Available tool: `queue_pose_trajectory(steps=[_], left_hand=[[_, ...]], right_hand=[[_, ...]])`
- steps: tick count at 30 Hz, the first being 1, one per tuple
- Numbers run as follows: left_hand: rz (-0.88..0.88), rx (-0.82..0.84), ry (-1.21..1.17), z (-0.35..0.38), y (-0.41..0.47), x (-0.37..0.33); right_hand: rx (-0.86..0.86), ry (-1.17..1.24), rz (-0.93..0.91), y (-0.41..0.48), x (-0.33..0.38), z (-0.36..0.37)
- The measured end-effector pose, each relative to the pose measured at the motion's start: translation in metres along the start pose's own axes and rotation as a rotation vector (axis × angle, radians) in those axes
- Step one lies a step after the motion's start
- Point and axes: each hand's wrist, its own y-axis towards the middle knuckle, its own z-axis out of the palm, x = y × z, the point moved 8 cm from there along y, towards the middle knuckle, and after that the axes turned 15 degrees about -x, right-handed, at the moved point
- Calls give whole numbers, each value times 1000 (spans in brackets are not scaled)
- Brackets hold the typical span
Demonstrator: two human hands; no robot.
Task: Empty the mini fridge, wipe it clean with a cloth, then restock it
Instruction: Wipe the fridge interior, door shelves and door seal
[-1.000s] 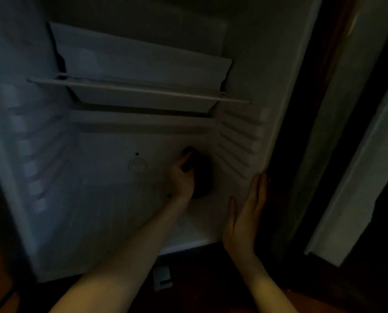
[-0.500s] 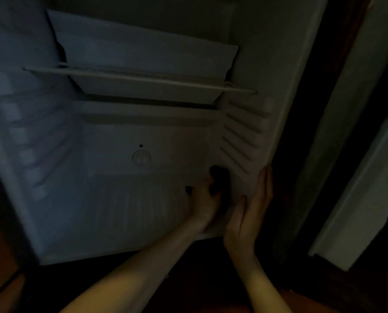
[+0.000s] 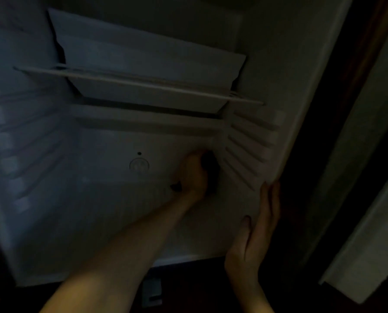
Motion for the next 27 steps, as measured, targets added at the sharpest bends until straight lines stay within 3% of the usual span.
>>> queue_pose_trajectory(steps=[3,11,14,18,20,23,27], left_hand=[[132,48,109,8,4,5],[87,356,378,17,-23,24],[-13,412,287,-2,-39,12],[-348,544,1,-22,-92,7],[-353,587,-73,-29,-118,-5],[-397,538,-136,-30,-131,-13],[-455,293,-5,-18,-92,18]], right_hand=[[-12,-22,-2,0,4,2],[2,6,53,-1,4,0],[4,-2,62,0,6,0],[4,15,81,-1,4,0],[2,34,89,-1,4,-2],[10,58,106,0,2,-4],[44,57,78,-2,2,-3]])
